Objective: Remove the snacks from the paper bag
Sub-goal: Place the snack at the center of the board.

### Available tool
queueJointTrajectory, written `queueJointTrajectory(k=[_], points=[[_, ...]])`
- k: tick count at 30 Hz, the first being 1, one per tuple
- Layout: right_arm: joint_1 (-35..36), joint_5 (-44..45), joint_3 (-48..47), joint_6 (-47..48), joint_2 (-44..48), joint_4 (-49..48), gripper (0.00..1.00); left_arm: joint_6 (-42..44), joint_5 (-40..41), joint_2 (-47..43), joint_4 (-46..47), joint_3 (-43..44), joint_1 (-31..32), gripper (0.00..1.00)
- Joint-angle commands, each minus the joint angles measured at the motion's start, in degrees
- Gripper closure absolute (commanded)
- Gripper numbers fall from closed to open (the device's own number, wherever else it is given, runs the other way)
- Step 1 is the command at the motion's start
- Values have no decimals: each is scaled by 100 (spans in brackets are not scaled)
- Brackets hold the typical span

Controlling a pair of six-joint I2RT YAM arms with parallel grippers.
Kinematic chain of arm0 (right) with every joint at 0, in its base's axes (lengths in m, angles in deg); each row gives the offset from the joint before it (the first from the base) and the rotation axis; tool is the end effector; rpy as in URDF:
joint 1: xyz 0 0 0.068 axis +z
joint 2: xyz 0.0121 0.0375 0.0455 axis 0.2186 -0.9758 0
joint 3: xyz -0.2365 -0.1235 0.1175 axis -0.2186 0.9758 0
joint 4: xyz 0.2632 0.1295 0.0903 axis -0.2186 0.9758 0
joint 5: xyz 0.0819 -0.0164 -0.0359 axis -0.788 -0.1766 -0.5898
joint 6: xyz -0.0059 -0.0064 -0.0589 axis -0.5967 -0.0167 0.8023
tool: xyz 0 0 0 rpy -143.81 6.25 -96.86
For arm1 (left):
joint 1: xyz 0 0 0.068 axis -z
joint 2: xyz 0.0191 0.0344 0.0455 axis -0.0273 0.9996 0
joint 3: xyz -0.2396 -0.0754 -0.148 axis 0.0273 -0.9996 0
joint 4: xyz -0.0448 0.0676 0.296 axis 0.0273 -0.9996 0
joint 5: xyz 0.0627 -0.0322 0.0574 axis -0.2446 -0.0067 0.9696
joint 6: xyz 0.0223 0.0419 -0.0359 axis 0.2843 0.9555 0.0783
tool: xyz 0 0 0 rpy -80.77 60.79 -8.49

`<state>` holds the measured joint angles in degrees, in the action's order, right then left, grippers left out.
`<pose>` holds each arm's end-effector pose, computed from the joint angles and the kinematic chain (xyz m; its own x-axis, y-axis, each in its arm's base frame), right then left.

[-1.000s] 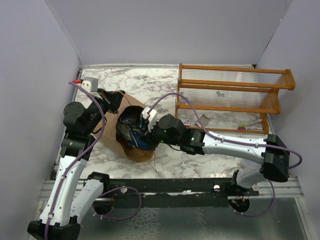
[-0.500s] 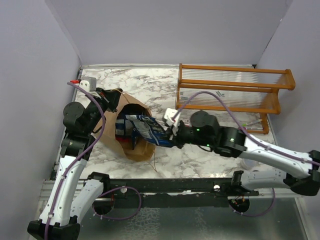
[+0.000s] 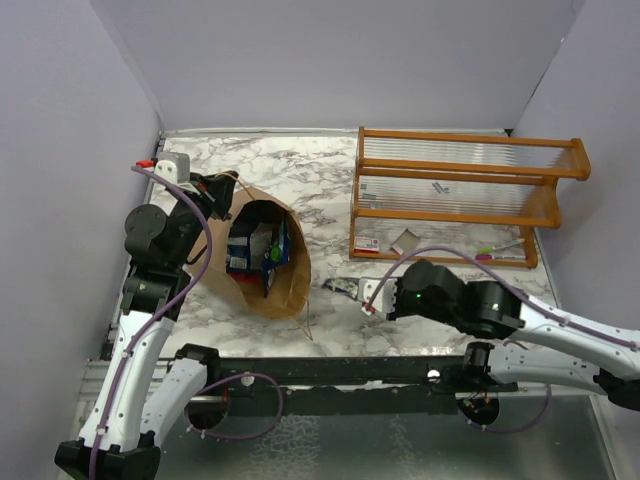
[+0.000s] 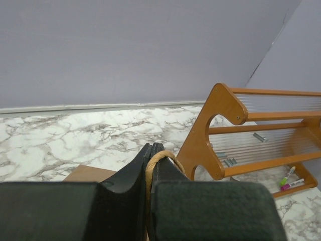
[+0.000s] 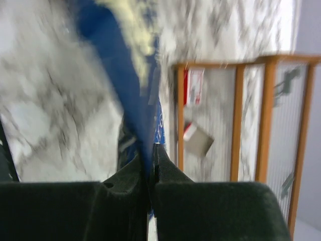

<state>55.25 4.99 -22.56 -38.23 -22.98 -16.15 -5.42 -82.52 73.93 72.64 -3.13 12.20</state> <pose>0.0857 0.1877 0.3384 0.2579 -0.7587 -0.5982 -0.8410 0.1285 -0.5256 0.1997 -0.0462 0.4325 0.0240 -0.3600 -0.9326 0.4039 0.8569 -0.3204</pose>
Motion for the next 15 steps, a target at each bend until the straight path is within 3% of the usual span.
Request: queueJointTrajectory(k=[1,8,15], points=[[-5,1406,705,574,-16,-113,99,275,287,-88,292,-46,18,100],[-70,1791,1577,1310,-447,-998,99,387,285,-147,328,-182,18,100],[-231,1709,1511,1717,-1320,-1848,99,177,122,-157,364,-203,18,100]])
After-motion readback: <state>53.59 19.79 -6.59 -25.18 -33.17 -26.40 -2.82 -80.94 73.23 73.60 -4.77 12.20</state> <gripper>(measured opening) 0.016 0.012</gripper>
